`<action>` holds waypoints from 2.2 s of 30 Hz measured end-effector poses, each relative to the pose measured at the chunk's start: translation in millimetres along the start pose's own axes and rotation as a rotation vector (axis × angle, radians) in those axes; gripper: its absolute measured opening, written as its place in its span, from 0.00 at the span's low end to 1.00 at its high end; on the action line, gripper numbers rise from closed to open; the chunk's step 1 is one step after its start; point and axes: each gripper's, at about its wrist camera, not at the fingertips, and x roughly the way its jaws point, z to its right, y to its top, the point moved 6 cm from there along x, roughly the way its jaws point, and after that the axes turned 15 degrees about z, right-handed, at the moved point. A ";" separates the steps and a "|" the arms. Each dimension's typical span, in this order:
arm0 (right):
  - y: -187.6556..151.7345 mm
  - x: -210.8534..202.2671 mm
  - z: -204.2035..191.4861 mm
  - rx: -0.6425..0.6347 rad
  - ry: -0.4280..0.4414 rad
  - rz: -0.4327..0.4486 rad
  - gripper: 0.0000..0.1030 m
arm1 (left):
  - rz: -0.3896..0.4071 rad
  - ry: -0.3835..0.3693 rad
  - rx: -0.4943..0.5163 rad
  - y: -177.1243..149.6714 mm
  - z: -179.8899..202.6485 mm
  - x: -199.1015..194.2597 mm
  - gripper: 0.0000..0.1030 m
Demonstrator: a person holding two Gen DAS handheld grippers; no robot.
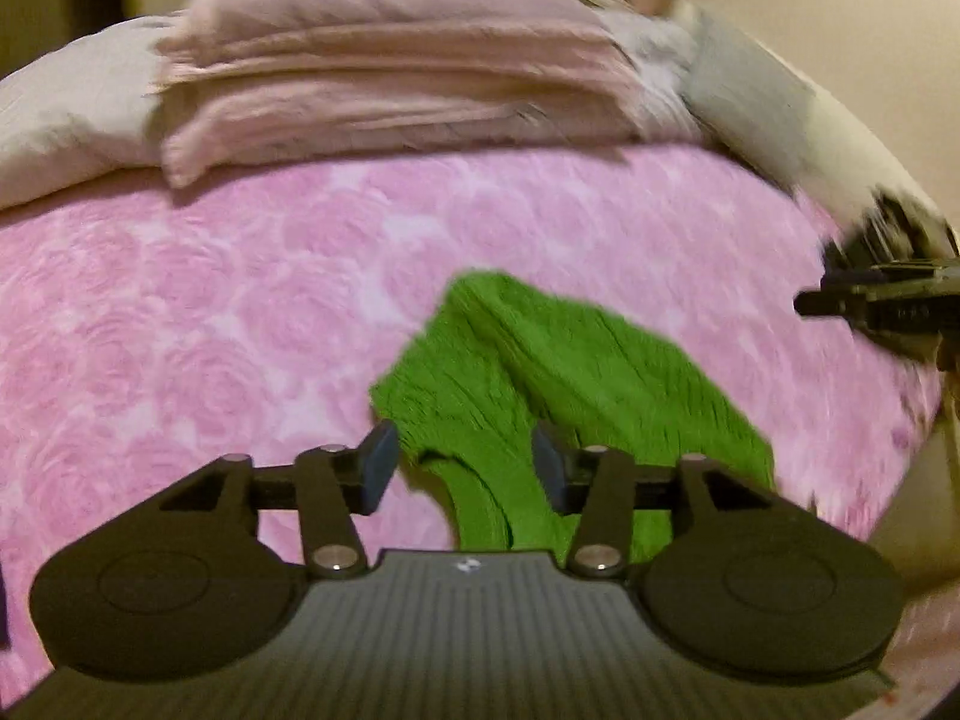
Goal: Fold clothes
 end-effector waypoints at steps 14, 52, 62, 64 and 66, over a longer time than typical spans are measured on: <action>-167.6 -11.0 9.8 -0.161 0.161 -0.200 0.64 | -0.035 -0.181 0.852 -140.0 102.6 28.9 0.67; 77.1 -126.4 17.8 -0.193 0.155 0.222 0.09 | 0.305 -0.126 0.270 147.3 89.5 -77.6 0.07; 182.2 -272.6 -5.8 -0.282 0.162 0.427 0.08 | 0.492 -0.154 0.215 201.8 125.6 -214.1 0.07; 188.3 -300.6 -13.2 -0.308 0.143 0.467 0.08 | 0.518 -0.179 0.197 205.0 129.7 -235.1 0.07; 197.4 -325.1 -20.3 -0.327 0.125 0.502 0.07 | 0.537 -0.202 0.187 212.0 130.2 -252.4 0.06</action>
